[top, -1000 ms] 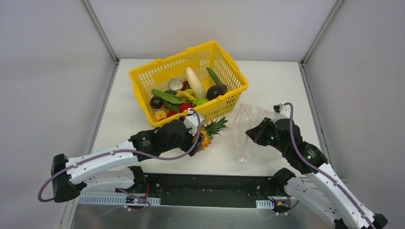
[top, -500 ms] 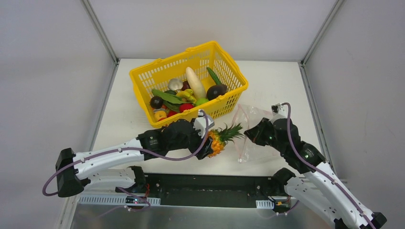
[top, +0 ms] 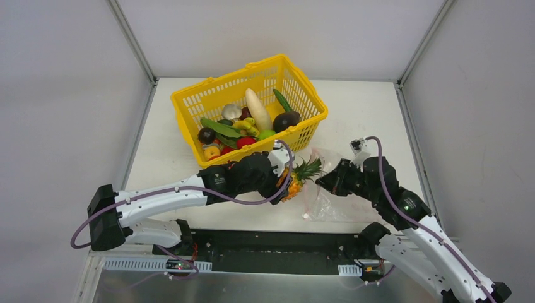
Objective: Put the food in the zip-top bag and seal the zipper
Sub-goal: Place the fake fruit in the zipper food storage bag.
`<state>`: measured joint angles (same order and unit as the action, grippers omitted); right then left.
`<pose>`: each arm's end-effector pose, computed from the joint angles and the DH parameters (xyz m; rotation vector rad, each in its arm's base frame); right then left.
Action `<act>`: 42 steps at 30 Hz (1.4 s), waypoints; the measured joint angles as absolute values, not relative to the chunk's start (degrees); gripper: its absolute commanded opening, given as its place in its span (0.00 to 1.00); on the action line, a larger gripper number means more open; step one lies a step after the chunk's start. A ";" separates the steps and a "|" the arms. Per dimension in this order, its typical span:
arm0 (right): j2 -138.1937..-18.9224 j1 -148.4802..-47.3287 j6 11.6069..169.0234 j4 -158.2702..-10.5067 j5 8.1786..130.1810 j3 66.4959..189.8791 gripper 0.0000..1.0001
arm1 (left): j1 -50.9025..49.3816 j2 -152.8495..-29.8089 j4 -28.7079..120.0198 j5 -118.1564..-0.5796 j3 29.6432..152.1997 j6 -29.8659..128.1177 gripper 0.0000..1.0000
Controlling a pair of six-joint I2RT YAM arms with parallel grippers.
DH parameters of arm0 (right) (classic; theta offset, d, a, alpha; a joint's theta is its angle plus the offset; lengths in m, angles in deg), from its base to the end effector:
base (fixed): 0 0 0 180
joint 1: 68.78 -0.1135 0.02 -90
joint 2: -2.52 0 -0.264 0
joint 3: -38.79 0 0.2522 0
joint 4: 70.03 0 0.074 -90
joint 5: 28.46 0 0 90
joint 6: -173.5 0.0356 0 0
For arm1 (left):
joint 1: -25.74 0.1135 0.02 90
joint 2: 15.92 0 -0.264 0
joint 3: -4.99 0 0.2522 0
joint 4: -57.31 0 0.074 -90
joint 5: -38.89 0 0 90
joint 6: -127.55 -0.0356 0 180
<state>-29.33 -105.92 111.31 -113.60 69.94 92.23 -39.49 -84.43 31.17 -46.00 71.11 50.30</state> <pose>0.1017 0.0836 0.3047 -0.2686 2.0401 0.8719 0.1166 -0.2451 0.2964 0.9000 1.9549 -0.7302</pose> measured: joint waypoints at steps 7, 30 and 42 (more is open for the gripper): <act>-30.14 -105.88 109.67 -113.14 70.07 92.58 0.00 | -41.81 -88.94 25.01 -46.48 78.10 47.96 0.22; -37.03 -105.88 102.96 -114.82 70.99 95.47 0.00 | -45.98 -89.05 7.72 -30.48 84.84 46.45 0.25; -36.70 -105.88 102.55 -112.98 70.51 94.90 0.00 | -46.31 -84.96 9.38 -38.72 83.20 45.62 0.24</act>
<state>-36.70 -105.88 102.55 -112.98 70.51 94.90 -46.31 -84.96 9.38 -38.72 83.20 45.62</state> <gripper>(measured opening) 0.008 0.713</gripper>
